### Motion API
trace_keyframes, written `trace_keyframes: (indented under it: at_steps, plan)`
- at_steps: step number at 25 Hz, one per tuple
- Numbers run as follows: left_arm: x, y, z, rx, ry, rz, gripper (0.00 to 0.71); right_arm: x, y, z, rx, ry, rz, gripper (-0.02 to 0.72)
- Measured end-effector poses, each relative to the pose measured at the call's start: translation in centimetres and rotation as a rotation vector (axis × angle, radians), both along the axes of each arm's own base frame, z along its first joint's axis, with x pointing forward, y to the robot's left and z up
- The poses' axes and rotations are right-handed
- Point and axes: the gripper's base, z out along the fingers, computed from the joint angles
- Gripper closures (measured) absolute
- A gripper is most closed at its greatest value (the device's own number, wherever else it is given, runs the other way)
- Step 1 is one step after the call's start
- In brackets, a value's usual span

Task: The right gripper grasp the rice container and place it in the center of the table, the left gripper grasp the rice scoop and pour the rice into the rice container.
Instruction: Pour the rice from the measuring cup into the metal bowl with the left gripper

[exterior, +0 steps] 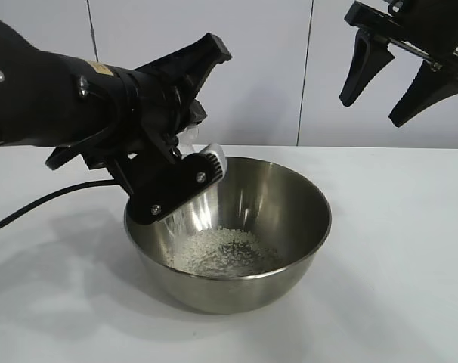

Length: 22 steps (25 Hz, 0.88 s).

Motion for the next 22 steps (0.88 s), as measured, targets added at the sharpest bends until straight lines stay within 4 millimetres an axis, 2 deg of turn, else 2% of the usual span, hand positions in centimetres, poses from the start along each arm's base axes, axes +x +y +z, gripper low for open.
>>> trace_keyframes:
  at_steps: [7, 10, 13, 17, 22]
  plan:
    - [0.0, 0.0, 0.0, 0.005, -0.002, -0.003, 0.707, 0.0, 0.0, 0.0, 0.000, 0.000, 0.000, 0.219]
    - [-0.1, -0.2, 0.1, -0.094, 0.050, 0.036, 0.707, 0.0, 0.0, 0.0, 0.000, 0.000, 0.000, 0.219]
    - [0.5, -0.4, 1.0, -0.428, 0.193, 0.202, 0.707, 0.0, 0.0, 0.0, 0.002, 0.000, 0.000, 0.219]
    - [1.8, -0.3, 2.9, -0.970, 0.370, 0.449, 0.707, 0.0, 0.0, 0.0, 0.002, -0.001, -0.001, 0.219]
    - [2.9, 1.3, 3.7, -1.487, 0.598, 0.665, 0.707, 0.0, 0.0, 0.0, 0.001, -0.003, -0.001, 0.219]
